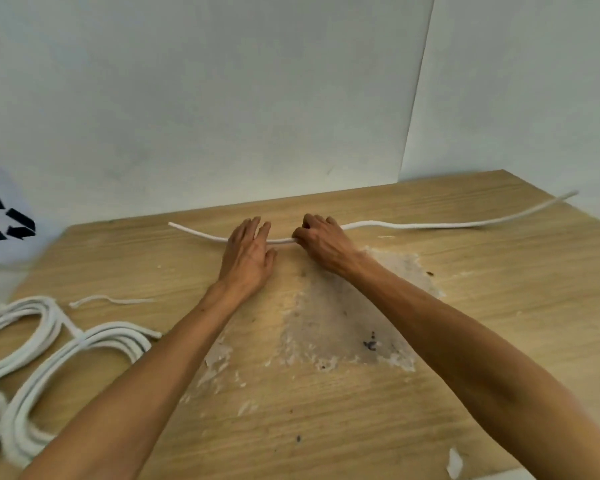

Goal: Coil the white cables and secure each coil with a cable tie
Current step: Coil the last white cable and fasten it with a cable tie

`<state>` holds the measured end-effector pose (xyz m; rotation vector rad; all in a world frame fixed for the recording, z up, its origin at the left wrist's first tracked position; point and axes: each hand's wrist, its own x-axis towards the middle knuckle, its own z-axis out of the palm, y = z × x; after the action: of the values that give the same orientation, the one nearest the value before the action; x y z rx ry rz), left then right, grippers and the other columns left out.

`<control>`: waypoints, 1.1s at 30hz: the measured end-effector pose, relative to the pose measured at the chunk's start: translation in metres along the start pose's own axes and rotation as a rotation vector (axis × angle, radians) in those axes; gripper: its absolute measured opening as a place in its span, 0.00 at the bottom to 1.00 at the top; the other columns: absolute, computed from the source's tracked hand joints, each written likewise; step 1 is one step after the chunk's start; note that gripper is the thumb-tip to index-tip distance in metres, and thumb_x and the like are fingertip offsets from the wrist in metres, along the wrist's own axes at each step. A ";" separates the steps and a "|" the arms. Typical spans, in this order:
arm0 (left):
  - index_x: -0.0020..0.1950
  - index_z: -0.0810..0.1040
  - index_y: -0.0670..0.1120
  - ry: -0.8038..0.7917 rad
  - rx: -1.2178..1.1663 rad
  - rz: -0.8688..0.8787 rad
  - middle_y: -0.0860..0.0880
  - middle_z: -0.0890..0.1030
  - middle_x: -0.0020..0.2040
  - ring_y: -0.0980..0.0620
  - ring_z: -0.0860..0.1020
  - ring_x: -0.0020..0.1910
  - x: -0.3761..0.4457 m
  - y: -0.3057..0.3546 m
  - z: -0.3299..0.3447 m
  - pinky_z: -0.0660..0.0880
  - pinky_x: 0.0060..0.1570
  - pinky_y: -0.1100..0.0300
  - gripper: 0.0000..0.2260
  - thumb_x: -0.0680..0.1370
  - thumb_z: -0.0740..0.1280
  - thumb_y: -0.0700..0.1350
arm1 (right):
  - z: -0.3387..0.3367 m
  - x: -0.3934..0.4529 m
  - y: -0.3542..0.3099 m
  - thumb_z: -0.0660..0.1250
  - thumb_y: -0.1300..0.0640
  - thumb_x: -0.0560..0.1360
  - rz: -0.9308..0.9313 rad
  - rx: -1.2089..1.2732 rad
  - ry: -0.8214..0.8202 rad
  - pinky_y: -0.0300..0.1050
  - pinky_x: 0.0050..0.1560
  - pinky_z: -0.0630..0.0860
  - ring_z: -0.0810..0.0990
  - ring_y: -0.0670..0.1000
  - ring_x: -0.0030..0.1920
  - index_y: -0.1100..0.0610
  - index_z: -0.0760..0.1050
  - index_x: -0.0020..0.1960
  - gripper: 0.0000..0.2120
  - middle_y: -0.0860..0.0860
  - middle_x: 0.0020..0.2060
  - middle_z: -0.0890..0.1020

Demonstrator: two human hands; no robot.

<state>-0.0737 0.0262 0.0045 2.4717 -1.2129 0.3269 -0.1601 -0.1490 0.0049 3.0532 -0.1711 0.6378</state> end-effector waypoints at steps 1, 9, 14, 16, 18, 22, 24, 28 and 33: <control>0.73 0.71 0.43 -0.016 0.015 -0.013 0.41 0.71 0.73 0.41 0.66 0.74 0.002 -0.008 -0.001 0.59 0.74 0.49 0.21 0.82 0.63 0.51 | -0.003 0.001 -0.008 0.58 0.55 0.84 -0.029 0.003 0.030 0.49 0.50 0.67 0.76 0.57 0.52 0.57 0.79 0.61 0.13 0.56 0.53 0.77; 0.43 0.76 0.46 0.196 -0.073 0.002 0.46 0.79 0.40 0.41 0.76 0.43 -0.009 -0.017 -0.026 0.64 0.45 0.51 0.14 0.81 0.64 0.54 | -0.044 -0.011 -0.014 0.65 0.49 0.80 -0.041 0.077 0.205 0.51 0.50 0.72 0.79 0.57 0.49 0.58 0.79 0.57 0.13 0.55 0.48 0.80; 0.40 0.77 0.47 0.182 -0.302 -0.061 0.51 0.76 0.35 0.43 0.78 0.43 -0.013 -0.003 -0.073 0.67 0.49 0.50 0.15 0.82 0.64 0.54 | -0.074 -0.029 0.005 0.62 0.44 0.81 0.143 0.086 0.284 0.52 0.54 0.71 0.78 0.57 0.52 0.57 0.76 0.61 0.18 0.53 0.50 0.81; 0.40 0.77 0.44 0.143 -0.389 -0.083 0.48 0.77 0.34 0.43 0.78 0.41 -0.018 0.006 -0.095 0.70 0.47 0.49 0.18 0.82 0.64 0.55 | -0.086 -0.038 0.004 0.59 0.43 0.82 0.223 0.174 0.300 0.52 0.54 0.71 0.78 0.56 0.53 0.56 0.75 0.63 0.19 0.53 0.50 0.81; 0.43 0.80 0.42 0.075 -0.525 -0.119 0.42 0.80 0.38 0.44 0.78 0.41 -0.023 0.013 -0.114 0.71 0.44 0.51 0.19 0.81 0.65 0.57 | -0.096 -0.048 -0.001 0.56 0.41 0.82 0.255 0.196 0.374 0.51 0.50 0.72 0.78 0.55 0.50 0.55 0.74 0.61 0.19 0.51 0.47 0.82; 0.37 0.78 0.45 -0.033 -0.880 -0.210 0.49 0.74 0.36 0.50 0.71 0.42 -0.041 0.031 -0.144 0.67 0.44 0.60 0.17 0.80 0.67 0.54 | -0.128 -0.063 -0.020 0.56 0.39 0.81 0.266 0.177 0.516 0.43 0.31 0.64 0.72 0.50 0.32 0.54 0.69 0.45 0.19 0.45 0.34 0.74; 0.32 0.74 0.47 -0.004 -1.044 -0.249 0.51 0.71 0.33 0.51 0.69 0.40 -0.047 0.035 -0.150 0.67 0.48 0.62 0.18 0.78 0.70 0.55 | -0.142 -0.066 -0.028 0.55 0.38 0.81 0.256 0.192 0.475 0.41 0.28 0.59 0.68 0.48 0.27 0.52 0.65 0.41 0.19 0.43 0.28 0.70; 0.35 0.80 0.50 0.040 -1.504 -0.357 0.53 0.68 0.30 0.55 0.63 0.31 -0.059 0.051 -0.160 0.62 0.43 0.60 0.10 0.75 0.73 0.51 | -0.157 -0.069 -0.051 0.59 0.41 0.81 0.275 0.464 0.429 0.47 0.29 0.60 0.65 0.50 0.25 0.54 0.63 0.37 0.21 0.46 0.23 0.67; 0.29 0.69 0.50 -0.001 -1.945 -0.408 0.53 0.62 0.25 0.55 0.62 0.29 -0.067 0.055 -0.166 0.59 0.38 0.59 0.16 0.73 0.70 0.51 | -0.173 -0.067 -0.083 0.61 0.41 0.81 0.264 0.752 0.418 0.42 0.29 0.59 0.61 0.45 0.28 0.56 0.64 0.35 0.24 0.46 0.26 0.65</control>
<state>-0.1659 0.1128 0.1426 0.8492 -0.3784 -0.6801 -0.2803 -0.0524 0.1370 3.4790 -0.4077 1.6752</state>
